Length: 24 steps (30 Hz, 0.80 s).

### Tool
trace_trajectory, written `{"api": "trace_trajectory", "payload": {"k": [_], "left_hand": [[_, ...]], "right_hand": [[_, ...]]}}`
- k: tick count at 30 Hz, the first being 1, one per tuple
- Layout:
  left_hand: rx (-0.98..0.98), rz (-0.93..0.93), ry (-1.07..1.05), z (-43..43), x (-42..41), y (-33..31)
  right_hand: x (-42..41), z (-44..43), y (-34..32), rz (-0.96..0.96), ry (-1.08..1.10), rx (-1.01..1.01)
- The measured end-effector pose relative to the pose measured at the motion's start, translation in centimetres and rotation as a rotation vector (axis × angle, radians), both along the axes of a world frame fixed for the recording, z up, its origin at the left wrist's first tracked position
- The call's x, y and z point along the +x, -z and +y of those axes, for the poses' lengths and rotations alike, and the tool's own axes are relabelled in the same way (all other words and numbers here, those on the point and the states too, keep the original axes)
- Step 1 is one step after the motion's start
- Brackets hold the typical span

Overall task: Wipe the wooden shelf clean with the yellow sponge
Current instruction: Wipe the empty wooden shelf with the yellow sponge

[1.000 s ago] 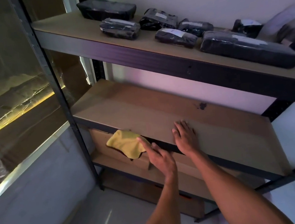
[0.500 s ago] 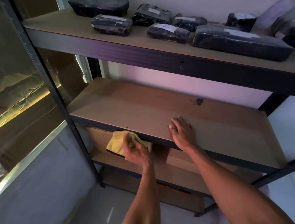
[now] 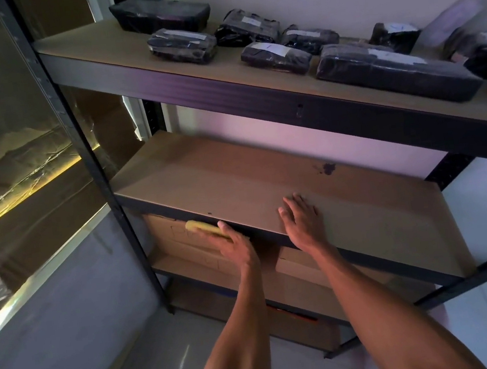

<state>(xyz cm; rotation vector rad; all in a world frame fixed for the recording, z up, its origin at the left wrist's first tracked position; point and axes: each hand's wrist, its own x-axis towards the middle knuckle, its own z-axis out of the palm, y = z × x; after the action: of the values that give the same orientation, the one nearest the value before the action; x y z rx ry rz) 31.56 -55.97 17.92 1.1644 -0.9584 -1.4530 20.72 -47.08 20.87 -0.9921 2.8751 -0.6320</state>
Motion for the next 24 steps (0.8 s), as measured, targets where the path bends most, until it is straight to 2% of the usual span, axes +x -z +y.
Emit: {"api": "trace_trajectory", "payload": {"k": [2, 4, 8, 11, 15, 19, 22, 24], "left_hand": [[0.110, 0.087, -0.066, -0.5, -0.4, -0.1], [0.162, 0.065, -0.125, -1.4, -0.4, -0.1], [-0.045, -0.093, -0.100, -3.9, 0.2, -0.2], [-0.196, -0.189, -0.091, -9.6, 0.7, -0.2], [-0.228, -0.219, -0.100, -14.6, 1.9, 0.0], [-0.354, -0.243, 0.015, -6.4, 0.6, 1.5], [-0.343, -0.181, 0.153, 3.0, -0.9, 1.1], [-0.316, -0.176, 0.213, 6.3, -1.6, 0.2]], "right_hand": [[-0.1, 0.0, 0.0, -0.002, 0.001, -0.012], [-0.1, 0.1, 0.0, 0.000, 0.007, -0.011], [0.0, -0.1, 0.0, 0.024, 0.018, 0.000], [-0.1, 0.0, 0.0, 0.001, 0.008, 0.004], [0.0, -0.4, 0.0, 0.004, 0.031, -0.009], [0.3, -0.6, 0.1, 0.039, 0.053, 0.006], [0.4, -0.6, -0.1, 0.065, 0.051, 0.021], [0.5, -0.5, -0.3, 0.066, 0.049, 0.037]]}}
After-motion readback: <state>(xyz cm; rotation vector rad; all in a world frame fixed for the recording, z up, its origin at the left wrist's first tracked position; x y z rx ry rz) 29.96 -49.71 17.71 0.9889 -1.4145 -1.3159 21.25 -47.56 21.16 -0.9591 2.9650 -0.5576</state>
